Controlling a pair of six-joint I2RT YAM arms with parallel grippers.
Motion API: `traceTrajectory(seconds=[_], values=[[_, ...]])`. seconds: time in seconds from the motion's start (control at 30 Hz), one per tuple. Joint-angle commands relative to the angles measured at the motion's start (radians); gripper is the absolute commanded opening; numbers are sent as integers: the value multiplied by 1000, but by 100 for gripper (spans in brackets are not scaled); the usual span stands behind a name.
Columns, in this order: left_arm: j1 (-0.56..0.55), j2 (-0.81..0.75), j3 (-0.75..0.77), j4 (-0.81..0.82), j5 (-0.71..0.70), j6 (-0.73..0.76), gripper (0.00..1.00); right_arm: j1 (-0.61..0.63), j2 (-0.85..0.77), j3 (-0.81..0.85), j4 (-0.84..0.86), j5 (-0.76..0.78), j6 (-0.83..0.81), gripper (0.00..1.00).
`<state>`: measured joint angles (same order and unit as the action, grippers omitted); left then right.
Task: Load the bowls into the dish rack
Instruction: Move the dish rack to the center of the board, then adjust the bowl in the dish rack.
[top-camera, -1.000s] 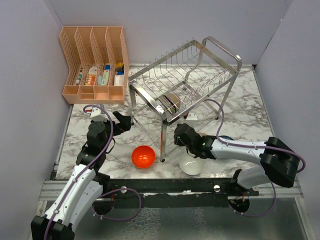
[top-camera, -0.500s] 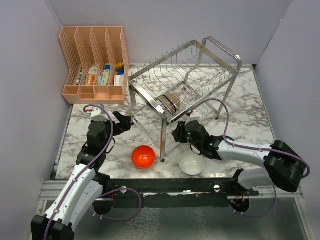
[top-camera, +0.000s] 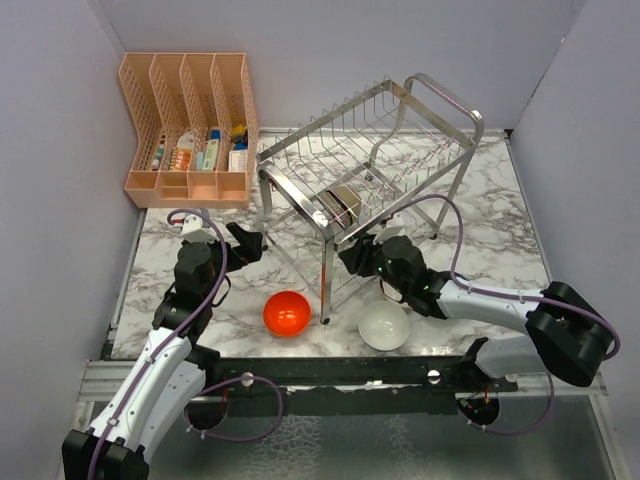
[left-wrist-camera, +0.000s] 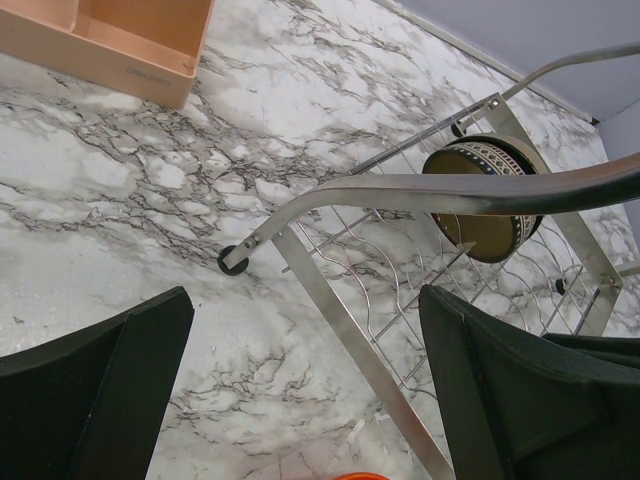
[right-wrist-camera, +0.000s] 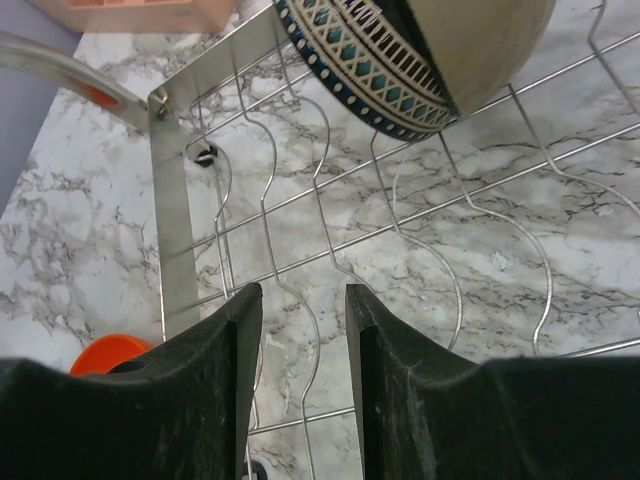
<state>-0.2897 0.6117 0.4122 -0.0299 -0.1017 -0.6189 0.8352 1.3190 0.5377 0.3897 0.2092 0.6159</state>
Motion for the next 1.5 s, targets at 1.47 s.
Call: traceTrajectory(seconds=[1.47], values=[[4,39,-7,45,-15,25,99,-205,407,100,620,-409,24,38]])
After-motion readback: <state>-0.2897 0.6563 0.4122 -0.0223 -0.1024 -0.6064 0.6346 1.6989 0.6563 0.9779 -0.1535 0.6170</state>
